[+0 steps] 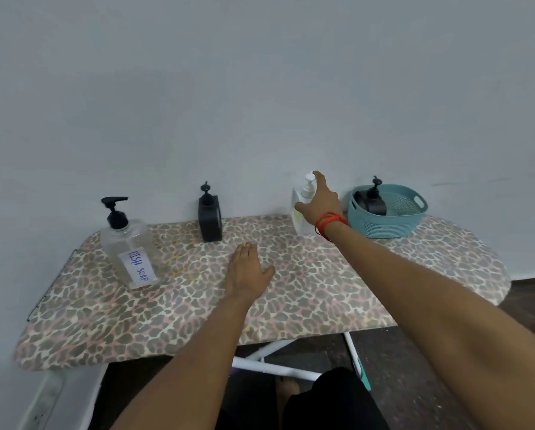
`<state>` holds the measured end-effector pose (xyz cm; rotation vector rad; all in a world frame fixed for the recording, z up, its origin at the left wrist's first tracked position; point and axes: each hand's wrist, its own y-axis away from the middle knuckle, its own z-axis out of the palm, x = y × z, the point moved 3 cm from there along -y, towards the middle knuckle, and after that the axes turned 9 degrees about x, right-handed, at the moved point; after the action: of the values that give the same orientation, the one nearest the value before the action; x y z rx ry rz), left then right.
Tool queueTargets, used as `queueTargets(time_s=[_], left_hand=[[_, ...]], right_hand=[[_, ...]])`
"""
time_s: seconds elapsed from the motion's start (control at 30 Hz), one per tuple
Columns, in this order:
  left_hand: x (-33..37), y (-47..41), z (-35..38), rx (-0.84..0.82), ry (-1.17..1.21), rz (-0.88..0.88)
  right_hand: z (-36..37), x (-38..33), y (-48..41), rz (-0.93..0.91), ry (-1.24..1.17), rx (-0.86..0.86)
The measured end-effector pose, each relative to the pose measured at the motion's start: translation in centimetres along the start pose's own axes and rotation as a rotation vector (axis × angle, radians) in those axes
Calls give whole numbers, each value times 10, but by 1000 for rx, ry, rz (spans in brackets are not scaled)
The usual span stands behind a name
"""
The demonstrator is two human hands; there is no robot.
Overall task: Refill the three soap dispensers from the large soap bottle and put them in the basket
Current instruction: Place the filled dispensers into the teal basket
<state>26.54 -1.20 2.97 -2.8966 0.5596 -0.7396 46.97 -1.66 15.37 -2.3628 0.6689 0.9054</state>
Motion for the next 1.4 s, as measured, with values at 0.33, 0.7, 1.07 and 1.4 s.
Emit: queueTargets(time_s=[0.33, 0.7, 1.07, 1.4], left_hand=[[128, -4, 79, -142, 70, 114], [173, -20, 137, -144, 59, 195], [171, -16, 145, -55, 0, 208], [172, -17, 146, -38, -16, 201]], right_hand=[[-132, 48, -36, 57, -2, 173], [-179, 114, -91, 96, 39, 332], [-135, 185, -117, 182, 75, 234], [-93, 208, -123, 181, 88, 35]])
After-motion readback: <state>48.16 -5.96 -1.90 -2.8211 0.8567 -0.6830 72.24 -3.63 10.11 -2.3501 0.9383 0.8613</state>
